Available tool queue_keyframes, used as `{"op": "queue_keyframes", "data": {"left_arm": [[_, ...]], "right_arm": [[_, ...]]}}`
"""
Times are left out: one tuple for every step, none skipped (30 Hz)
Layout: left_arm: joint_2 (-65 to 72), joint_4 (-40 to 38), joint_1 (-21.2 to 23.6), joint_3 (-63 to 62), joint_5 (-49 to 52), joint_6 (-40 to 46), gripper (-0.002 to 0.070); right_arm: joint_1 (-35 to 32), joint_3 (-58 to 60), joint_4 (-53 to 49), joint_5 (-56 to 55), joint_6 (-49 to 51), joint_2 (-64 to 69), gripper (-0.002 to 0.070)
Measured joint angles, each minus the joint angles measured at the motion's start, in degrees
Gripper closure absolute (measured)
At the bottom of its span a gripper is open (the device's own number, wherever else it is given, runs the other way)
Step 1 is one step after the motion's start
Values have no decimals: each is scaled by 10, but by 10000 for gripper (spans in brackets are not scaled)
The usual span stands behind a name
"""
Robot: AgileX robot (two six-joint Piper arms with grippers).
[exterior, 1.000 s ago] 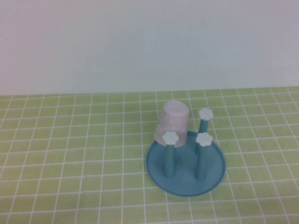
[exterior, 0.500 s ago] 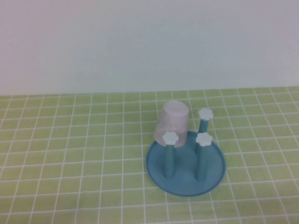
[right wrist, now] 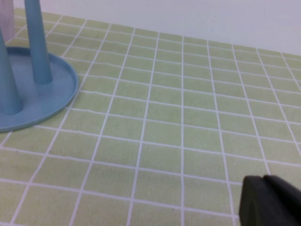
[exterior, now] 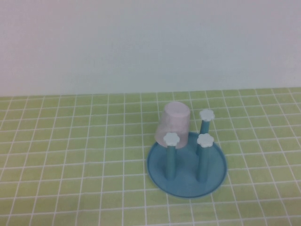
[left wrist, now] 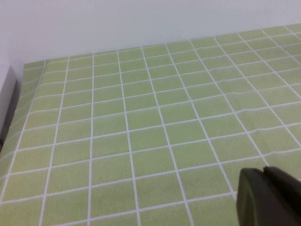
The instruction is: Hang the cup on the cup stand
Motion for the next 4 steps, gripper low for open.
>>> {"op": "queue_keyframes", "data": {"left_arm": [[0, 0, 0, 0, 0, 0, 675], [0, 0, 0, 0, 0, 0, 675], [0, 0, 0, 0, 0, 0, 675], [0, 0, 0, 0, 0, 0, 675]], "right_arm": [[0, 0, 0, 0, 0, 0, 678], [0, 0, 0, 0, 0, 0, 678], [0, 0, 0, 0, 0, 0, 678], [0, 0, 0, 0, 0, 0, 678]]}}
